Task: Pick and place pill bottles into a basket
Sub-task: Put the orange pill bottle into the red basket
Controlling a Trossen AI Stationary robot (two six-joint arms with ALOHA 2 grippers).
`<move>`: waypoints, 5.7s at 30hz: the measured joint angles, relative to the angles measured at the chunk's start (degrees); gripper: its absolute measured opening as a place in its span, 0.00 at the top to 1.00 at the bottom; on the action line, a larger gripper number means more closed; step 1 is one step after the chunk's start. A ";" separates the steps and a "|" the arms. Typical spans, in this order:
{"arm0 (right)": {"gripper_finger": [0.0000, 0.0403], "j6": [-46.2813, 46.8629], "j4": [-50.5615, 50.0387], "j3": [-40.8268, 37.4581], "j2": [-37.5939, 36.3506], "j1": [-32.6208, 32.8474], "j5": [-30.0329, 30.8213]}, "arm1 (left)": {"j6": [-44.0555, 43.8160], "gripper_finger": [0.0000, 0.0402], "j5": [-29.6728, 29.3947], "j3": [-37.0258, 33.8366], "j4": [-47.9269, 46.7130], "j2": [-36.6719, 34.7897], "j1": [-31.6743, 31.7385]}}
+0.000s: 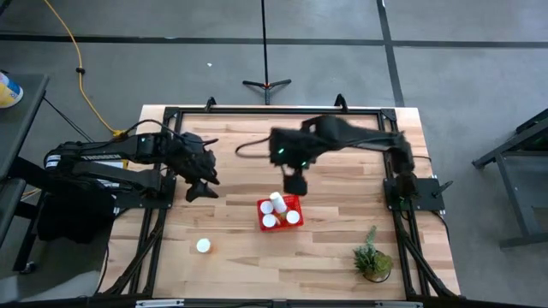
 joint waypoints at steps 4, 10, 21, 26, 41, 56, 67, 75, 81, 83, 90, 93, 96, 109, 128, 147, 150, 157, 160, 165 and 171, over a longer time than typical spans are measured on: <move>0.27 1.31 -0.39 0.01 -4.08 -1.10 3.07 | 0.00 0.19 2.09 0.00 -6.86 -0.02 -0.02; 0.27 0.97 -3.02 0.01 -6.21 -1.71 6.93 | -0.18 0.19 5.14 0.00 -16.66 -0.02 -1.66; 0.27 0.19 -4.20 -0.90 -10.16 -2.46 8.22 | -15.62 0.19 0.04 0.00 -15.76 -1.21 -20.63; 0.27 1.24 -4.20 -0.90 -13.33 -3.43 9.21 | -22.75 0.19 -7.15 0.02 -12.69 0.44 -31.30; 0.27 1.74 -4.23 -0.90 -15.81 -3.39 10.97 | -33.81 0.19 -26.29 0.02 -3.30 13.17 -51.91; 0.27 1.74 -4.22 -0.90 -15.76 -3.34 9.85 | -33.66 0.19 -26.69 0.00 -0.97 19.61 -51.77; 0.27 1.74 -4.22 -0.90 -15.76 -3.34 9.24 | -32.29 0.19 -27.64 0.00 0.89 19.65 -51.77; 0.27 1.72 -4.22 -0.90 -15.76 -3.34 9.23 | -28.74 0.19 -29.21 -0.02 4.46 19.65 -51.75; 0.27 1.72 -4.22 -0.88 -15.76 -3.34 9.23 | -31.06 0.19 -27.55 -0.02 3.95 19.65 -51.75; 0.27 1.72 -4.22 -0.88 -15.76 -3.34 9.23 | -29.82 0.19 -26.75 -0.02 3.76 19.65 -51.75; 0.27 2.19 -4.22 -0.88 -15.74 -3.34 9.22 | -27.71 0.19 -25.02 -0.02 2.82 23.01 -51.18; 0.27 2.20 -4.22 -0.88 -15.74 -3.34 9.24 | -27.63 0.19 -22.51 -0.02 2.81 26.24 -51.27; 0.27 2.29 -4.21 -0.88 -15.74 -3.34 9.24 | -28.29 0.19 -21.58 0.07 2.57 28.33 -51.30; 0.27 2.31 -4.22 -0.84 -15.74 -3.34 9.62 | -28.72 0.06 -27.52 -0.04 2.36 29.11 -51.31; 0.27 1.89 -4.22 -0.84 -15.74 -3.34 10.12 | -28.62 0.04 -30.14 -0.03 6.92 32.30 -51.38; 0.27 2.24 -4.22 -0.84 -15.72 -3.34 10.10 | -28.27 0.09 -29.28 -0.04 8.34 36.29 -51.38; 0.27 2.29 -4.22 -0.84 -15.72 -3.34 10.10 | -28.27 0.13 -26.52 -0.04 8.17 36.80 -51.38; 0.27 2.33 -4.22 -0.84 -15.72 -3.32 10.10 | -28.28 0.23 -25.86 -0.04 8.43 36.92 -51.38; 0.27 2.33 -4.22 -0.84 -15.72 -3.32 10.10 | -28.28 0.26 -25.86 -0.04 8.54 36.92 -51.38; 0.27 2.33 -4.22 -0.86 -15.72 -3.32 10.10 | -28.28 0.30 -26.97 -0.04 8.76 36.92 -51.38; 0.27 2.42 -4.22 -0.86 -15.72 -3.33 10.10 | -28.28 0.35 -27.94 -0.04 9.02 36.92 -51.38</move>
